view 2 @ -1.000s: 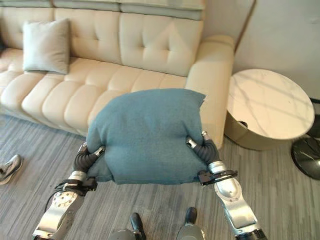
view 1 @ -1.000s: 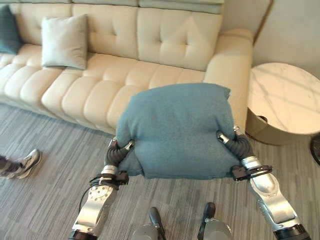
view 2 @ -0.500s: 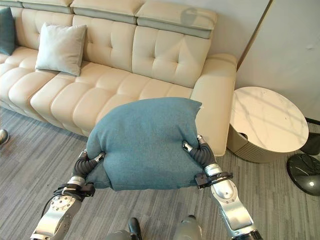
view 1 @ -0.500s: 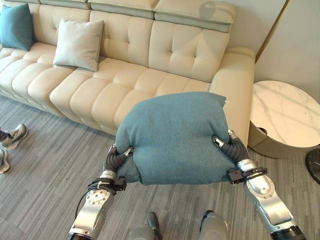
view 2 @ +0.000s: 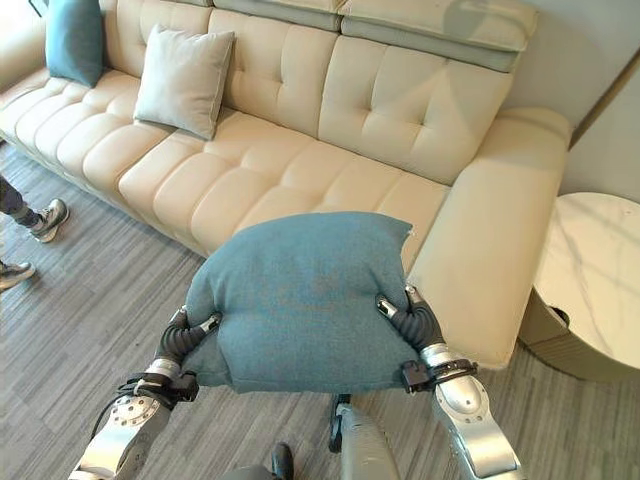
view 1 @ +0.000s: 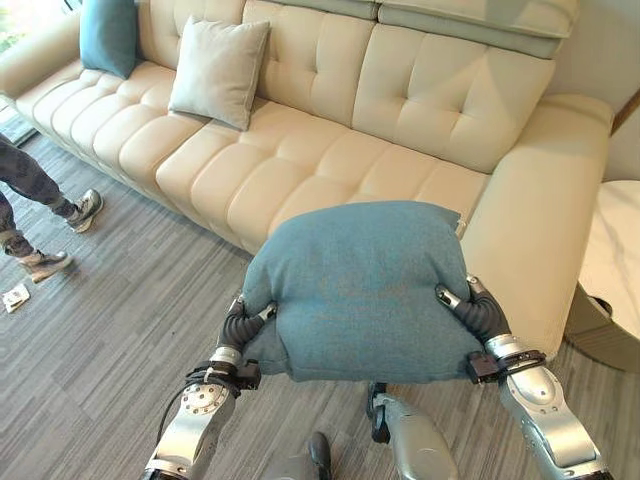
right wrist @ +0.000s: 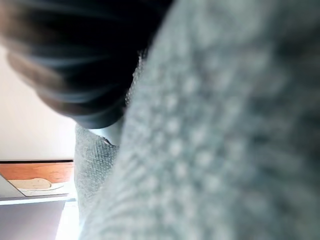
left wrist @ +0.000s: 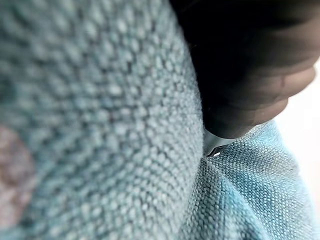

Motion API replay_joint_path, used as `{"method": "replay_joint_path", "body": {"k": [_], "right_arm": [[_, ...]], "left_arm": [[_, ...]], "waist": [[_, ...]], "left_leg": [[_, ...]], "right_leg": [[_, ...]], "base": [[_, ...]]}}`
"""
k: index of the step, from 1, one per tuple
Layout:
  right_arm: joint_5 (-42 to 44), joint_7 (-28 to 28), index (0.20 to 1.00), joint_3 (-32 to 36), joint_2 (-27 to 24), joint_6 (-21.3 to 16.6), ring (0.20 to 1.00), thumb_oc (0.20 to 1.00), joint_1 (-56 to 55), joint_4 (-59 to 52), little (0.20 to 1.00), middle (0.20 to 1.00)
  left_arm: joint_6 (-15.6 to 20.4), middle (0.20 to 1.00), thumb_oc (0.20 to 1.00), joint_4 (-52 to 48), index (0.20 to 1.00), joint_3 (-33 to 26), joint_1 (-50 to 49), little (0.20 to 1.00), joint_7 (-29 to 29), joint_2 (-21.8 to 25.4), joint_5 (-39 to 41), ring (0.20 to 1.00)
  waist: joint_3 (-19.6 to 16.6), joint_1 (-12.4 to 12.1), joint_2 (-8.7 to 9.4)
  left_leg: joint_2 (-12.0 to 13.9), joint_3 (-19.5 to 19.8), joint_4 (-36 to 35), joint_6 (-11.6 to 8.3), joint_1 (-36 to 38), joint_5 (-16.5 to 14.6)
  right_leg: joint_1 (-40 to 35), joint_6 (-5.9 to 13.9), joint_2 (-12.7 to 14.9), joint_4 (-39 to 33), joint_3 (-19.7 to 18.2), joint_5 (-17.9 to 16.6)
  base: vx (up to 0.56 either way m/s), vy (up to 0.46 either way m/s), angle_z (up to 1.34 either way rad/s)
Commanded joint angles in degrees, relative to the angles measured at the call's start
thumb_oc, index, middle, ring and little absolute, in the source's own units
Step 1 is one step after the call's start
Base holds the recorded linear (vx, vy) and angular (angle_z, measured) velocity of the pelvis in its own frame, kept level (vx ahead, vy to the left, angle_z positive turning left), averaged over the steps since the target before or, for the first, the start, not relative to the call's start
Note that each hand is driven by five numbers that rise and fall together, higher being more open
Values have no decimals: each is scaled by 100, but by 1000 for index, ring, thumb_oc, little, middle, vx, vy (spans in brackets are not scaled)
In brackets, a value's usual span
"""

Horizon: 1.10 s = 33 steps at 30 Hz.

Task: Pick up all the scattered cushions and arrange them neatly on the sofa.

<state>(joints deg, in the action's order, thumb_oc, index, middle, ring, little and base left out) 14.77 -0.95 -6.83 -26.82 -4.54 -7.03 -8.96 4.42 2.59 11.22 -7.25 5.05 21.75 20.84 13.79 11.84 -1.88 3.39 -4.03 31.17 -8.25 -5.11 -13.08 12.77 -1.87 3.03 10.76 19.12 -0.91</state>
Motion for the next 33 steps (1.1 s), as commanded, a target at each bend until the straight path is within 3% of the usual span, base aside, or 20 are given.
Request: {"method": "replay_joint_path", "body": {"k": [1, 2, 3, 4, 6, 7, 8, 9, 11, 13, 16, 19, 21, 23, 27, 30, 33], "right_arm": [[341, -37, 200, -189, 126, -679, 200, 200, 495, -526, 200, 200], [309, 0, 200, -196, 101, -666, 200, 200, 547, -482, 200, 200], [272, 46, 200, -139, 107, -669, 200, 200, 568, -510, 200, 200], [287, 26, 200, -134, 124, -661, 200, 200, 587, -524, 200, 200], [270, 34, 200, -103, 140, -656, 200, 200, 552, -521, 200, 200], [270, 34, 200, -102, 142, -655, 200, 200, 554, -521, 200, 200], [228, 55, 200, -105, 132, -665, 200, 200, 552, -498, 200, 200], [183, 65, 200, -61, 146, -657, 200, 200, 521, -466, 200, 200], [139, 92, 200, 28, 144, -651, 200, 200, 459, -425, 200, 200], [99, -12, 200, 7, 159, -620, 200, 200, 399, -402, 200, 200], [-131, -84, 200, -117, 178, -544, 200, 200, 553, -349, 200, 200], [-192, -82, 200, -264, 320, -550, 200, 200, 826, -278, 200, 200], [-222, -107, 200, -300, 400, -524, 200, 200, 875, -265, 200, 200], [-196, -133, 200, -335, 426, -529, 200, 200, 916, -257, 200, 200], [-95, -221, 200, -269, 350, -498, 200, 200, 763, -191, 200, 200], [7, -217, 200, -160, 235, -535, 200, 200, 625, -248, 200, 200], [-10, -203, 200, -195, 177, -538, 200, 200, 705, -208, 200, 200]], "left_arm": [[550, 200, 200, -546, 200, 112, 355, 200, -164, -96, -94, 200], [539, 200, 200, -514, 200, 67, 374, 200, -140, -82, -80, 200], [507, 200, 200, -507, 200, -12, 343, 200, -133, -33, -108, 200], [501, 200, 200, -511, 200, -49, 330, 200, -126, 1, -116, 200], [486, 200, 200, -529, 200, -109, 300, 200, -108, 58, -137, 200], [486, 200, 200, -530, 200, -110, 302, 200, -108, 60, -137, 200], [483, 200, 200, -519, 200, -145, 296, 200, -75, 63, -182, 200], [481, 200, 200, -534, 200, -163, 271, 200, -26, 35, -166, 200], [515, 200, 200, -576, 200, -173, 229, 200, 45, 2, -160, 200], [473, 200, 200, -645, 200, -156, 134, 200, -54, -4, -146, 200], [434, 200, 200, -611, 200, -340, 26, 200, -26, 145, -194, 200], [431, 200, 200, -570, 200, -530, -75, 200, 30, 333, -275, 200], [420, 200, 200, -557, 200, -603, -140, 200, 52, 332, -267, 200], [426, 200, 200, -547, 200, -628, -171, 200, 62, 291, -269, 200], [423, 200, 200, -504, 200, -595, -134, 200, -12, 179, -312, 200], [430, 200, 200, -469, 200, -576, -35, 200, -9, 92, -349, 200], [450, 200, 200, -498, 200, -600, -46, 200, -46, 125, -352, 200]], "waist": [[-432, 119, 19], [-440, 72, 97], [-444, -45, 245], [-425, -107, 322], [-378, -224, 376], [-388, -224, 389], [-331, -328, 365], [-276, -462, 371], [-268, -521, 401], [-339, -564, 375], [-340, -704, 537], [-263, -861, 681], [-272, -904, 692], [-294, -860, 674], [-308, -690, 643], [-333, -695, 659], [-339, -709, 631]], "left_leg": [[-289, -447, 154, 113, 765, 1065], [-111, -648, 27, 279, 568, 837], [31, -789, -497, 529, 325, 391], [62, -748, -820, 553, 143, 315], [151, -505, -1668, 475, -113, 544], [135, -510, -1711, 478, -110, 584], [153, -227, -2060, 356, -343, 986], [197, 336, -2554, 214, -669, 1495], [215, 748, -2598, 84, -1002, 1714], [309, 647, -2704, 128, -710, 1606], [261, 369, -2430, 335, -566, 1318], [318, -188, -2302, 534, -280, 1028], [298, -482, -2327, 630, -43, 899], [198, -747, -2457, 676, 248, 796], [-33, -807, -2547, 727, 550, 664], [-132, -721, -2396, 691, 484, 623], [-108, -752, -2343, 679, 475, 569]], "right_leg": [[-281, 369, -155, -579, -643, 122], [-389, 409, -106, -583, -760, 199], [-597, 490, -12, -611, -1041, 294], [-690, 533, 38, -596, -1188, 342], [-828, 585, 72, -566, -1418, 448], [-816, 585, 85, -575, -1420, 432], [-959, 591, 33, -575, -1587, 517], [-1152, 565, -27, -504, -1909, 667], [-1322, 591, -44, -439, -2244, 834], [-1381, 645, -45, -342, -2394, 948], [-1224, 791, 149, 119, -2627, 850], [-891, 965, 334, 773, -2530, 459], [-685, 1011, 476, 908, -2161, 226], [-468, 973, 405, 714, -1787, 235], [-373, 894, -7, 158, -1519, 381], [-549, 724, -108, -148, -1732, 409], [-592, 649, -109, -216, -1655, 458]], "base": [[367, -66, -48], [539, 26, -53], [536, 96, -61], [529, 149, -62], [279, 114, -68], [236, 126, -75], [415, 240, -86], [569, 341, -73], [500, 342, -121], [370, 304, -108], [288, 273, -100], [187, 198, -137], [196, 209, -105], [187, 183, -67], [166, 79, -33], [136, -63, 32], [61, -74, 25]]}}
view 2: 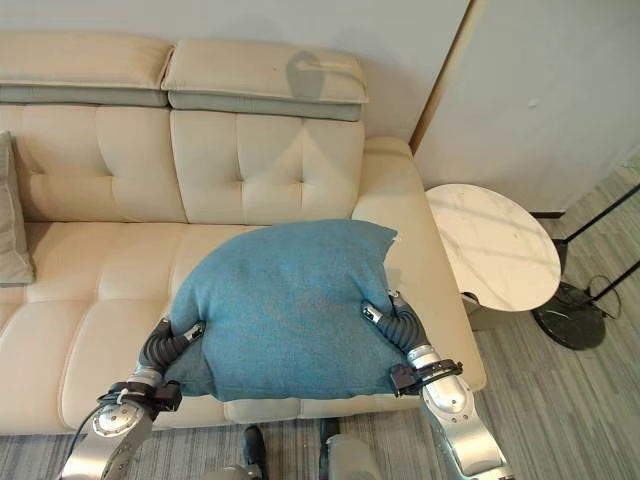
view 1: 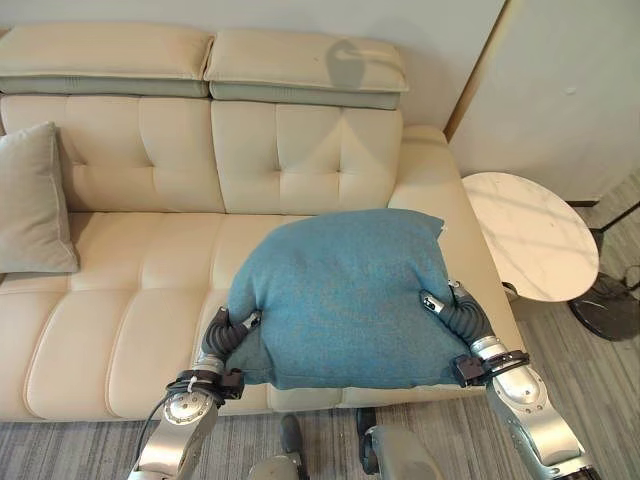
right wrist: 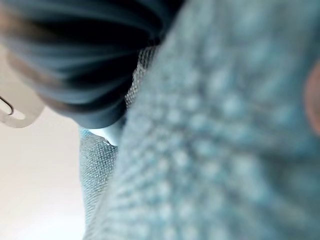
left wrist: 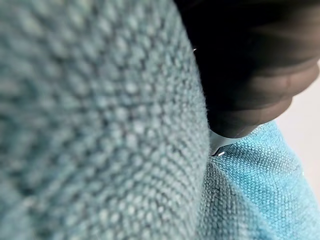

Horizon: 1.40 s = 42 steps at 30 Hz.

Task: Pick up all the scattered cushions and arrange them neatly on the sofa.

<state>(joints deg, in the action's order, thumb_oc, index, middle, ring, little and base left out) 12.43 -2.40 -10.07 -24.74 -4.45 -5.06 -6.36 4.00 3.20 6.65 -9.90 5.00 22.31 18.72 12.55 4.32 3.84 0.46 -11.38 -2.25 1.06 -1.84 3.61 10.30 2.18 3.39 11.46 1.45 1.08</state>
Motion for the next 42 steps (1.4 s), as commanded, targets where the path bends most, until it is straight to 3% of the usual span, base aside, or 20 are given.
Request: {"method": "replay_joint_path", "body": {"k": [1, 7, 13, 17, 22, 27, 28, 29, 30, 31, 35, 42], "right_arm": [[224, -58, 200, 128, -32, -548, 200, 200, 508, -467, 200, 200], [263, 303, 200, -147, 47, -681, 200, 200, 1418, -278, 200, 200], [293, 1055, 200, -623, 592, -973, 200, 200, 3043, 584, 200, 200], [-45, 1935, 200, -788, 878, -1102, 200, 200, 4901, 1576, 200, 200], [-471, 3212, 200, -1002, 1156, -1194, 200, 200, 7644, 3514, 200, 200], [-659, 3954, 200, -1539, 779, -1088, 200, 200, 9627, 4841, 200, 200], [-650, 3953, 200, -1539, 770, -1099, 200, 200, 9670, 4870, 200, 200], [-553, 3909, 325, -1716, 633, -1134, 325, 325, 9919, 5098, 325, 325], [-430, 3821, 915, -1871, 557, -1134, 915, 915, 10070, 5287, 915, 915], [-339, 3739, 1000, -2075, 397, -1092, 1000, 1000, 10213, 5492, 1000, 1000], [-127, 3253, 1000, -2396, 246, -862, 1000, 1000, 9947, 5689, 1000, 1000], [684, 2113, 1000, -2642, 352, -560, 1000, 1000, 8800, 6292, 1000, 1000]], "left_arm": [[492, 200, 200, -560, 200, -144, 219, 200, -41, 69, -141, 200], [699, 200, 200, -429, 200, -181, 849, 200, 329, 238, -230, 200], [1095, 200, 200, 182, 200, 111, 2284, 200, 1079, 353, -240, 200], [1301, 200, 200, 1260, 200, 580, 3986, 200, 1784, 717, -360, 200], [1580, 200, 200, 3143, 200, 1299, 6866, 200, 2823, 1059, -384, 200], [1428, 200, 200, 4424, 200, 1835, 9072, 200, 3279, 1368, -487, 200], [1435, 275, 275, 4454, 275, 1851, 9123, 275, 3274, 1368, -477, 275], [1386, 940, 940, 4751, 940, 1927, 9409, 940, 3215, 1363, -381, 940], [1319, 1000, 1000, 4969, 1000, 2048, 9669, 1000, 3152, 1353, -328, 1000], [1215, 1000, 1000, 5223, 1000, 2176, 9910, 1000, 3040, 1399, -291, 1000], [993, 1000, 1000, 5711, 1000, 2303, 9996, 1000, 2557, 1575, -76, 1000], [751, 1000, 1000, 6290, 1000, 2170, 9047, 1000, 1881, 1679, 119, 1000]], "waist": [[-215, 45, 58], [-61, -42, -144], [123, -147, -376], [196, -251, -567], [345, -452, -689], [480, -614, -765], [495, -616, -763], [534, -641, -781], [564, -660, -790], [607, -679, -802], [813, -699, -843], [1123, -663, -768]], "left_leg": [[185, -16, 1000, -252, 147, -1102], [204, -35, 1009, -359, -179, -1041], [132, -106, 936, -393, -880, -837], [112, -163, 832, -411, -1396, -641], [78, -44, 593, -447, -1849, -357], [9, 270, 226, -493, -2179, -61], [9, 275, 221, -493, -2191, -54], [-3, 316, 148, -498, -2260, 12], [-6, 349, 108, -501, -2307, 56], [-10, 385, 61, -505, -2365, 99], [-26, 453, -24, -521, -2522, 238], [-8, 431, -71, -534, -2650, 334]], "right_leg": [[-345, 244, -145, -287, 114, 259], [-215, 180, -77, -606, 324, 202], [467, 215, -21, -635, 260, -13], [1095, 273, 26, -527, 211, -110], [1677, 393, 36, -383, 250, -151], [2125, 495, 46, -378, 317, -200], [2140, 495, 47, -374, 321, -201], [2227, 502, 55, -376, 335, -231], [2283, 500, 55, -376, 350, -252], [2343, 507, 54, -386, 383, -260], [2541, 469, 45, -329, 452, -255], [2718, 426, 1, -274, 476, -303]], "base": [[20, -103, -12], [-46, -70, 10], [-145, -1, 3], [-101, 24, -12], [-42, -17, -1], [20, -54, 1], [19, -50, 8], [1, -39, 14], [5, -67, 13], [3, -56, 12], [7, -52, 3], [-7, -34, 3]]}}
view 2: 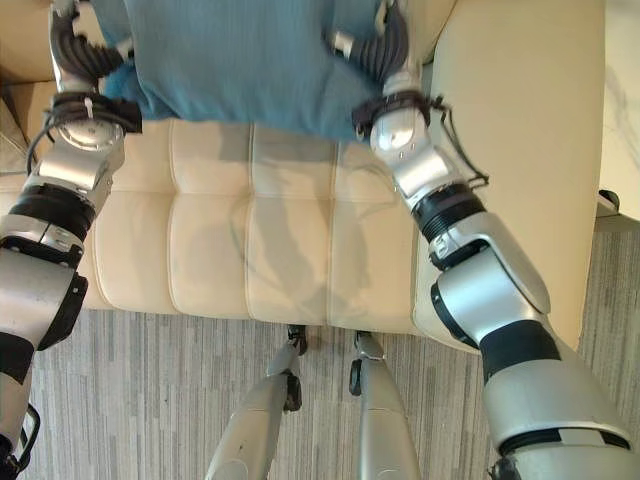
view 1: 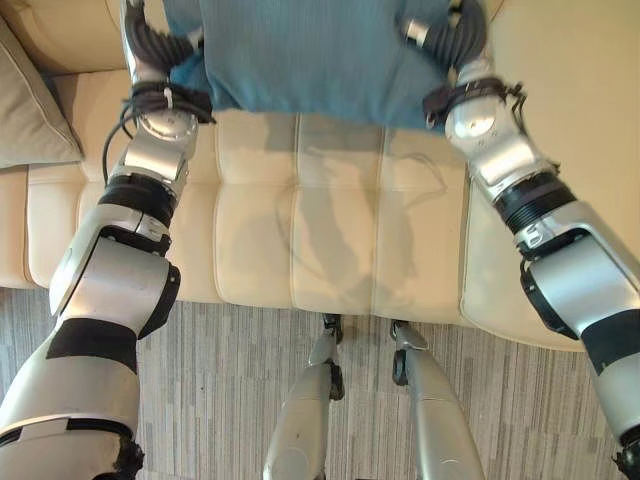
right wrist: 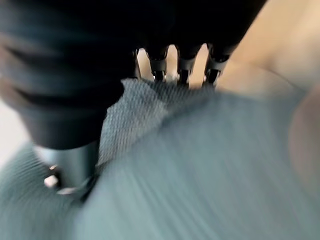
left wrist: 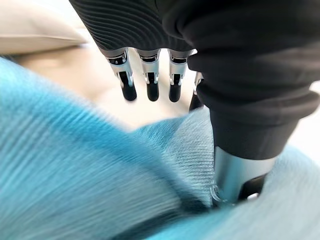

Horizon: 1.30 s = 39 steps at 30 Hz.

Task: Pick up all the scattered cushions and arrange them neatly on the sofa.

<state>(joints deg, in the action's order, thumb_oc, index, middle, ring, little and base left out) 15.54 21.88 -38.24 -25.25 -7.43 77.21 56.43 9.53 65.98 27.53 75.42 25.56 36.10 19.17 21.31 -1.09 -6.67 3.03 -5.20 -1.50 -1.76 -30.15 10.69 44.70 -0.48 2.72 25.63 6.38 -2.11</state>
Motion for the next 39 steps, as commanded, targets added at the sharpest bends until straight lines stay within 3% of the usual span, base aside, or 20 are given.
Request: {"method": "replay_joint_path", "body": {"k": [1, 4, 9, 15, 18, 21, 24, 25, 26, 27, 30, 34, 36, 39], "right_arm": [[487, -384, 1000, 226, 401, -226, 1000, 1000, 424, 54, 1000, 1000], [908, -524, 1000, 439, 327, -145, 1000, 1000, 53, 210, 1000, 1000], [1167, -613, 1000, 647, 135, -142, 1000, 1000, -241, -37, 1000, 1000], [1073, -601, 1000, 1161, -435, -283, 1000, 1000, -1140, -1525, 1000, 1000], [525, -757, 1000, 1492, -868, -265, 1000, 1000, -2291, -2810, 1000, 1000], [-79, -1193, 1000, 2270, -1212, -258, 1000, 1000, -4376, -4360, 1000, 1000], [-344, -1667, 1000, 3114, -1306, -362, 1000, 1000, -6313, -5210, 1000, 1000], [-347, -1669, 1000, 3128, -1304, -351, 1000, 1000, -6342, -5234, 1000, 1000], [-786, -1927, 1000, 3605, -1264, -353, 1000, 1000, -7479, -5548, 1000, 1000], [-1041, -2009, 1000, 3789, -1231, -296, 1000, 1000, -7926, -5619, 1000, 1000], [-1361, -2215, 1000, 4052, -921, -211, 1000, 1000, -8748, -5367, 1000, 1000], [-1572, -2411, 1000, 3915, -486, -52, 1000, 1000, -9226, -4679, 1000, 1000], [-1667, -2430, 1000, 3694, -329, 2, 1000, 1000, -9114, -4244, 1000, 1000], [-1577, -2299, 1000, 3443, -68, -14, 1000, 1000, -8979, -3689, 1000, 1000]], "left_arm": [[199, 1000, 1000, 62, 1000, -5, 281, 1000, -246, 294, 123, 1000], [248, 1000, 1000, -167, 1000, -415, -588, 1000, -318, 110, 507, 1000], [308, 1000, 1000, -640, 1000, -496, -1271, 1000, -367, -12, 408, 1000], [584, 1000, 1000, -2225, 1000, -1054, -2703, 1000, -438, -36, 501, 1000], [684, 1000, 1000, -3255, 1000, -1591, -3762, 1000, -612, -47, 484, 1000], [612, 1000, 1000, -4334, 1000, -2166, -5242, 1000, -1018, -27, 248, 1000], [445, 1000, 1000, -4856, 1000, -2678, -6597, 1000, -1499, -158, 60, 1000], [439, 1000, 1000, -4869, 1000, -2674, -6611, 1000, -1498, -157, 58, 1000], [284, 1000, 1000, -5006, 1000, -3034, -7483, 1000, -1779, -297, -65, 1000], [213, 1000, 1000, -5061, 1000, -3191, -7843, 1000, -1901, -403, -134, 1000], [-1, 1000, 1000, -4784, 1000, -3375, -8574, 1000, -2119, -655, -468, 1000], [-149, 1000, 1000, -4428, 1000, -3410, -9203, 1000, -2330, -996, -837, 1000], [-141, 1000, 1000, -4285, 1000, -3346, -9168, 1000, -2285, -996, -1005, 1000], [-149, 1000, 1000, -4204, 1000, -3127, -9032, 1000, -2257, -945, -1063, 1000]], "waist": [[296, -119, 298], [435, -129, 316], [500, -121, 334], [378, -89, 408], [212, -30, 503], [-99, 89, 637], [-370, 232, 758], [-393, 227, 762], [-580, 366, 854], [-708, 421, 898], [-998, 580, 989], [-1162, 745, 1067], [-1065, 795, 1101], [-939, 620, 950]], "left_leg": [[-260, -198, -163, -255, 189, -368], [-263, -165, -186, -262, 241, -357], [-275, -148, -207, -272, 382, -355], [-307, -165, -263, -271, 777, -434], [-312, -190, -259, -251, 1031, -532], [-315, -254, -238, -204, 1397, -691], [-318, -347, -193, -171, 1775, -873], [-321, -349, -194, -169, 1753, -856], [-310, -413, -114, -142, 2035, -1010], [-316, -481, -71, -122, 2161, -1070], [-320, -636, -12, -80, 2528, -1249], [-370, -836, -59, 42, 2918, -1369], [-321, -989, -126, 60, 3037, -1313], [-86, -1133, -139, 106, 2946, -999]], "right_leg": [[-731, 692, 64, -1704, -11, 11], [-803, 684, 69, -1735, 27, 4], [-979, 683, 91, -1797, 63, -20], [-1452, 696, 112, -1973, 54, -53], [-1789, 707, 136, -2092, 66, -63], [-2227, 745, 153, -2261, 72, -101], [-2689, 812, 181, -2392, 84, -69], [-2675, 811, 183, -2409, 82, -92], [-2999, 864, 189, -2461, 78, -60], [-3116, 893, 187, -2508, 67, -68], [-3377, 959, 190, -2562, -82, -129], [-3424, 1108, 170, -2495, -374, -383], [-3268, 1298, 166, -2133, -388, -653], [-3318, 1182, 253, -699, 173, -1]], "base": [[-5, -15, 53], [-12, 0, 12], [-14, 11, 14], [-7, 24, 4], [36, 34, 4], [99, 46, 0], [82, 47, -13], [54, 80, -25], [53, 93, -15], [71, 126, -10], [-4, 124, -32], [-137, 125, -38], [-301, 80, -57], [-429, 99, -77]]}}
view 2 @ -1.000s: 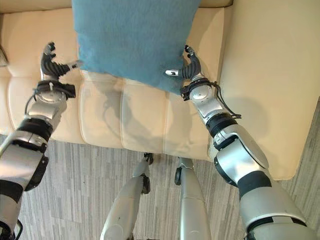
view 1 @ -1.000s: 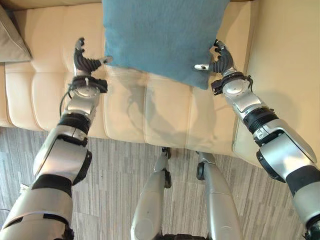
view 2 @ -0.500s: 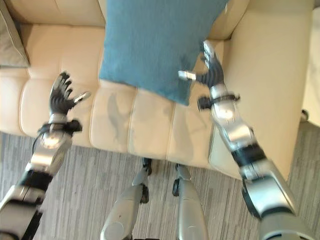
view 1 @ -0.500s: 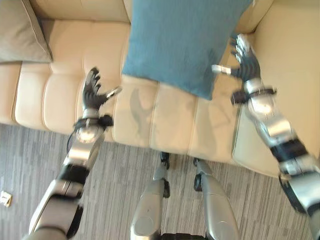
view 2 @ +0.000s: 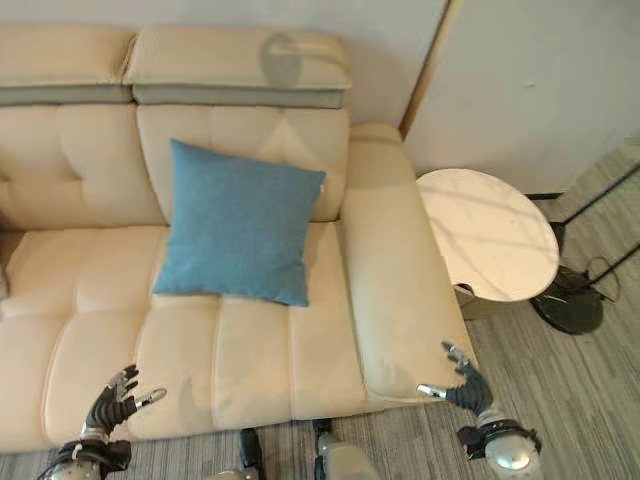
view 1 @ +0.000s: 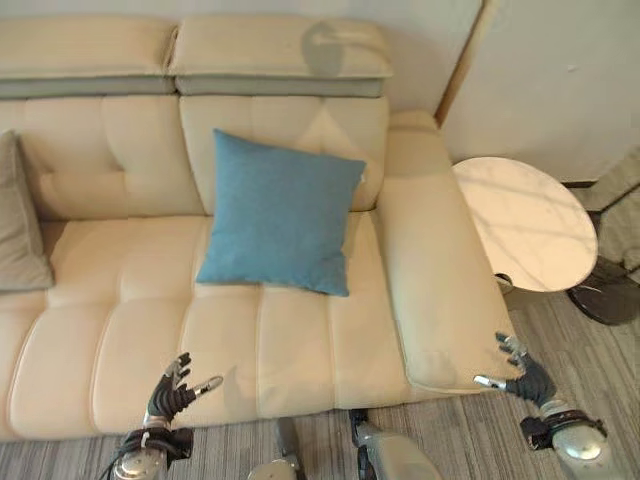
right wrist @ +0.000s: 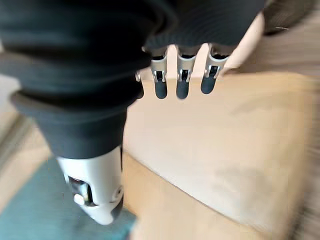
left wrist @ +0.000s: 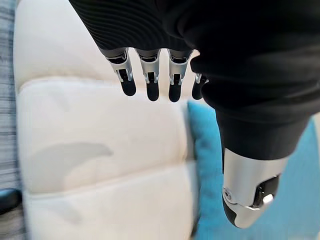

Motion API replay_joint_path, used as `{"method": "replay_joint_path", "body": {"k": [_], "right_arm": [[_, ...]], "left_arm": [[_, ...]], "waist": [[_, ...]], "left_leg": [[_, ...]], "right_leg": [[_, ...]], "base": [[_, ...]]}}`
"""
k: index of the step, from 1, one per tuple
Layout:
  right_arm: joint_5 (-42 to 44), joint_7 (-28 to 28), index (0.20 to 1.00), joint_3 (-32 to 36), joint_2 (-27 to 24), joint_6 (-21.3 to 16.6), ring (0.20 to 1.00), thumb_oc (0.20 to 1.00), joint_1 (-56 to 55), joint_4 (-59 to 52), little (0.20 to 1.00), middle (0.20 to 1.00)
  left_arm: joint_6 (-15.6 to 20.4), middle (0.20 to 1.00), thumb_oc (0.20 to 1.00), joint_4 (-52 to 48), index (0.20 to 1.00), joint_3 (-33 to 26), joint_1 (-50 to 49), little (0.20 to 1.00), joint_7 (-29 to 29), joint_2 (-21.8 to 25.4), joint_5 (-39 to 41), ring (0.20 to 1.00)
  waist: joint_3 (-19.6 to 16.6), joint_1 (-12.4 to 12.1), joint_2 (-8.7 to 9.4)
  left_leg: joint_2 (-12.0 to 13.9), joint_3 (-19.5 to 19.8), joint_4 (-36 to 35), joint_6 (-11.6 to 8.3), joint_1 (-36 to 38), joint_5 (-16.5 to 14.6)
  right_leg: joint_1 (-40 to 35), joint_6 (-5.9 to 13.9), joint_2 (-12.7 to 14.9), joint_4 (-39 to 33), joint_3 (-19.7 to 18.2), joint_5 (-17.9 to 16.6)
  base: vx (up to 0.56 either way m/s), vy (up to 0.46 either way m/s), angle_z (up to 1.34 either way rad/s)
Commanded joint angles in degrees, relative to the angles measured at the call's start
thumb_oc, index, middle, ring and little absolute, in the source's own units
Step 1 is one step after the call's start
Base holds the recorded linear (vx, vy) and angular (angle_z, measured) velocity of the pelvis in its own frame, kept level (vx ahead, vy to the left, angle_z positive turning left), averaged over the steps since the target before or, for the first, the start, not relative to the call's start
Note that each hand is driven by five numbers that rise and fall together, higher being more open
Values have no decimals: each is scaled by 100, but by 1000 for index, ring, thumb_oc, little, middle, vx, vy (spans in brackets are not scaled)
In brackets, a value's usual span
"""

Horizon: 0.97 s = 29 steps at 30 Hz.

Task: Pick up all the scattered cushions and arrange them neatly on the sofa.

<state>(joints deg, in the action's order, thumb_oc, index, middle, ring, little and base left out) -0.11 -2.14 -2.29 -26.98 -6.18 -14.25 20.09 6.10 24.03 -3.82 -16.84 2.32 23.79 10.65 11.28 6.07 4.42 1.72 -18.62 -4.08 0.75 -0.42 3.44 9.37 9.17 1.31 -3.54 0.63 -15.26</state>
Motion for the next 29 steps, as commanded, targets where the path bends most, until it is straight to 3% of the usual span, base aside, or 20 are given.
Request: {"method": "replay_joint_path", "body": {"k": [1, 4, 5, 7, 9, 10, 12, 13, 14, 15, 16, 17, 19, 23, 29], "right_arm": [[-6, 142, 1000, -189, 172, -126, 1000, 1000, 187, 80, 1000, 1000], [82, 253, 1000, -127, 372, -105, 1000, 1000, 181, 438, 1000, 1000], [111, 303, 1000, -180, 451, -101, 1000, 1000, 226, 595, 1000, 1000], [120, 303, 1000, -191, 469, -68, 1000, 1000, 255, 683, 1000, 1000], [209, 404, 1000, -179, 462, -48, 1000, 1000, 408, 957, 1000, 1000], [181, 554, 1000, -169, 400, 9, 1000, 1000, 521, 1065, 1000, 1000], [219, 593, 1000, -156, 392, 25, 1000, 1000, 562, 1145, 1000, 1000], [346, 687, 1000, -77, 314, 50, 1000, 1000, 632, 1174, 1000, 1000], [391, 700, 1000, -46, 322, 53, 1000, 1000, 623, 1190, 1000, 1000], [421, 682, 1000, -5, 332, 45, 1000, 1000, 591, 1175, 1000, 1000], [421, 682, 1000, -5, 332, 46, 1000, 1000, 592, 1174, 1000, 1000], [460, 639, 1000, -12, 344, 46, 1000, 1000, 535, 1190, 1000, 1000], [529, 587, 1000, -21, 337, 40, 1000, 1000, 540, 1186, 1000, 1000], [518, 599, 1000, -85, 468, 53, 1000, 1000, 604, 1359, 1000, 1000], [531, 630, 1000, -149, 518, 135, 1000, 1000, 676, 1361, 1000, 1000]], "left_arm": [[170, 1000, 1000, 29, 1000, 44, 197, 1000, 100, 277, -241, 1000], [142, 1000, 1000, 181, 1000, 128, 227, 1000, 189, 187, -222, 1000], [151, 1000, 1000, 243, 1000, 265, 313, 1000, 225, 141, -222, 1000], [142, 1000, 1000, 246, 1000, 304, 347, 1000, 228, 120, -215, 1000], [174, 1000, 1000, 457, 1000, 395, 500, 1000, 292, 121, -308, 1000], [160, 1000, 1000, 574, 1000, 379, 559, 1000, 367, 77, -335, 1000], [152, 1000, 1000, 602, 1000, 368, 573, 1000, 399, 50, -322, 1000], [142, 1000, 1000, 626, 1000, 341, 617, 1000, 448, 38, -332, 1000], [146, 1000, 1000, 629, 1000, 340, 607, 1000, 443, 21, -352, 1000], [145, 1000, 1000, 631, 1000, 335, 584, 1000, 420, -4, -350, 1000], [145, 1000, 1000, 631, 1000, 335, 586, 1000, 420, -5, -350, 1000], [132, 1000, 1000, 654, 1000, 293, 529, 1000, 381, -36, -292, 1000], [130, 1000, 1000, 826, 1000, 261, 533, 1000, 370, -108, -225, 1000], [71, 1000, 1000, 1276, 1000, 370, 597, 1000, 420, -212, -297, 1000], [44, 1000, 1000, 1466, 1000, 415, 628, 1000, 435, -266, -336, 1000]], "waist": [[37, -150, -222], [-139, -240, -262], [-191, -289, -159], [-260, -316, -159], [-304, -363, -129], [-333, -427, -211], [-290, -438, -238], [-88, -474, -230], [-28, -446, -185], [-19, -386, -135], [-29, -385, -143], [-25, -325, -46], [-48, -300, -22], [-295, -153, -130], [-488, -150, -175]], "left_leg": [[132, 190, 51, -127, -35, -192], [176, 223, -24, -119, -171, -39], [118, 255, -15, -181, -277, 96], [120, 279, -9, -211, -368, 184], [115, 239, 5, -319, -699, 361], [261, 146, -19, -416, -1010, 550], [308, 190, 3, -489, -1143, 667], [201, 740, 468, -600, -1451, 515], [81, 959, 688, -595, -1481, 367], [46, 1006, 954, -579, -1422, 108], [55, 1011, 964, -580, -1444, 112], [29, 1078, 1346, -520, -1181, -376], [-21, 1256, 1455, -512, -792, -769], [20, 1195, 771, -501, -246, -694], [-78, 1199, 209, -394, 183, -632]], "right_leg": [[121, 118, 414, 2698, 823, 1506], [-253, 68, 393, 3672, 615, 1596], [-680, -14, 300, 3187, 522, 1772], [-769, -46, 204, 2880, 434, 1793], [-1159, -207, -16, 1852, 308, 2341], [-1251, -374, -168, 1059, 235, 2572], [-1251, -416, -205, 853, 223, 2530], [-1061, -475, -172, 711, 153, 2317], [-1019, -460, -101, 661, 194, 2233], [-936, -435, 3, 608, 243, 2120], [-922, -437, -6, 603, 245, 2106], [-782, -402, 161, 584, 278, 1932], [-698, -385, 213, 506, 263, 1854], [-650, -339, 154, 401, 325, 1754], [-777, -297, 103, 323, 230, 1674]], "base": [[-404, 42, -48], [-308, -49, -5], [-229, -108, -5], [-131, -81, -3], [-337, -130, -3], [-372, -117, -5], [-415, -76, -4], [-599, -65, -28], [-596, -36, -58], [-257, -11, -33], [-292, 16, -1], [-241, 28, 27], [-221, 40, 14], [-32, 54, -2], [-11, 59, -3]]}}
